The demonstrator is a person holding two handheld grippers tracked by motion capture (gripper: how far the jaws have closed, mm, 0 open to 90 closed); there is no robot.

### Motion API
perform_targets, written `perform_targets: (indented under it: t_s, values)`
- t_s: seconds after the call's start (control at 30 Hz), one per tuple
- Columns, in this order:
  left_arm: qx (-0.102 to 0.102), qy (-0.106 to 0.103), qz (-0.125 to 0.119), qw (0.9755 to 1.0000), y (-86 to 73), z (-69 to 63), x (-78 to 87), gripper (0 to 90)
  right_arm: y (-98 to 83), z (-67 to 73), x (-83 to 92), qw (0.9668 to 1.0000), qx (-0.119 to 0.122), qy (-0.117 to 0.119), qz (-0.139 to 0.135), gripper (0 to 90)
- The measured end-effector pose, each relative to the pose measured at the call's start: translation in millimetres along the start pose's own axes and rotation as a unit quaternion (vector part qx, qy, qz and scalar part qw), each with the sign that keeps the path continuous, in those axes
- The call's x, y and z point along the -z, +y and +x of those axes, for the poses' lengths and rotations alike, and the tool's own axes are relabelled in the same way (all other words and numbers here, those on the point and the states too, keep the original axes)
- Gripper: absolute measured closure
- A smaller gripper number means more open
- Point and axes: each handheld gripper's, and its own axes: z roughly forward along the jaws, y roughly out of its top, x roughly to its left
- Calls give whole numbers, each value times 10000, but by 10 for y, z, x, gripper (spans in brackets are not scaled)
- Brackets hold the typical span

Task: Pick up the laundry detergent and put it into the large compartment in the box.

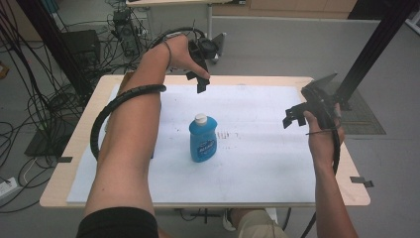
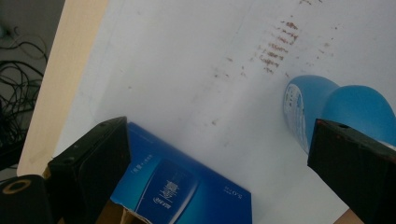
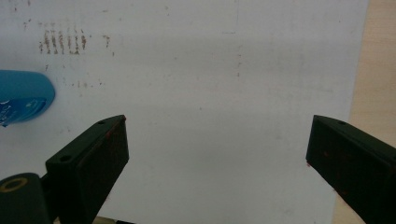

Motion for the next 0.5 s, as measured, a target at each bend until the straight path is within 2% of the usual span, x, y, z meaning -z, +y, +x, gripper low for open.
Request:
perform_targets:
  t_s: [0.5]
  values:
    - [-21,-33,-1,10000,5,-4,21,65,-16,-2,13,10000,-21,0,-11,57]
